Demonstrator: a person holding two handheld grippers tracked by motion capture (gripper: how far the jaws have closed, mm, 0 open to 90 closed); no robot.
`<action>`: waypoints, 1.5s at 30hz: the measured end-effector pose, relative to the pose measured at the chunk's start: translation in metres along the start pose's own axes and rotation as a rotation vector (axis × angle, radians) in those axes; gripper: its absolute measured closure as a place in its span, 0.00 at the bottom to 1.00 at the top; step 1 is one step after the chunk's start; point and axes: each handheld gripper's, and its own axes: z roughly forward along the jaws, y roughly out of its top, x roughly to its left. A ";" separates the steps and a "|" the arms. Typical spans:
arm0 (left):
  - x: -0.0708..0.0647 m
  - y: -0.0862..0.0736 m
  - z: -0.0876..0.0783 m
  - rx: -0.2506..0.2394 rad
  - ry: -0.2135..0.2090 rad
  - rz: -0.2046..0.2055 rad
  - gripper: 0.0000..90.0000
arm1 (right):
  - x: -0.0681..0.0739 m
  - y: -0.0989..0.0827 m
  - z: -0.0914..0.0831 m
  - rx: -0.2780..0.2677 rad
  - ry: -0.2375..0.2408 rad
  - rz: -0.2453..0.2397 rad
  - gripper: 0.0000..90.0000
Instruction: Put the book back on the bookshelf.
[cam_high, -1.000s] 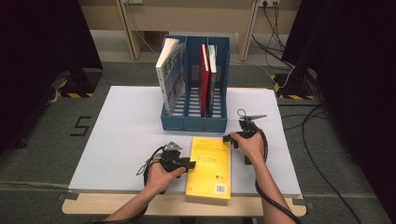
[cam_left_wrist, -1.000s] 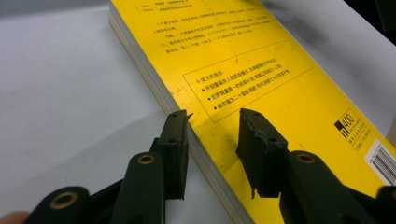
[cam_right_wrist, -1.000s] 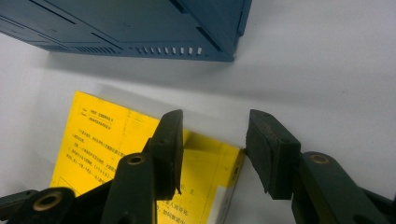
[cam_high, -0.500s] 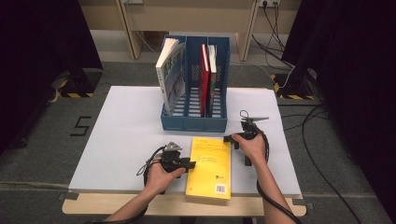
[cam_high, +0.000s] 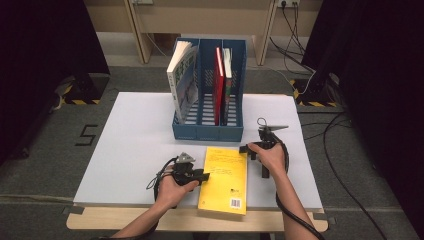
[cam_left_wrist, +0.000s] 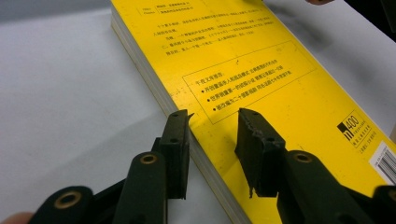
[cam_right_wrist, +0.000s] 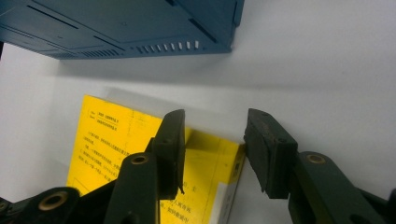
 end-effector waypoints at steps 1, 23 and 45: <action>0.000 0.000 0.000 0.000 0.000 0.000 0.71 | 0.000 0.000 0.000 0.000 0.000 0.000 0.64; -0.002 -0.002 0.000 -0.018 0.013 -0.003 0.71 | -0.003 -0.006 -0.003 0.029 0.033 0.076 0.66; 0.001 -0.004 0.000 -0.030 0.002 -0.014 0.71 | -0.006 -0.007 -0.005 0.076 0.067 0.127 0.69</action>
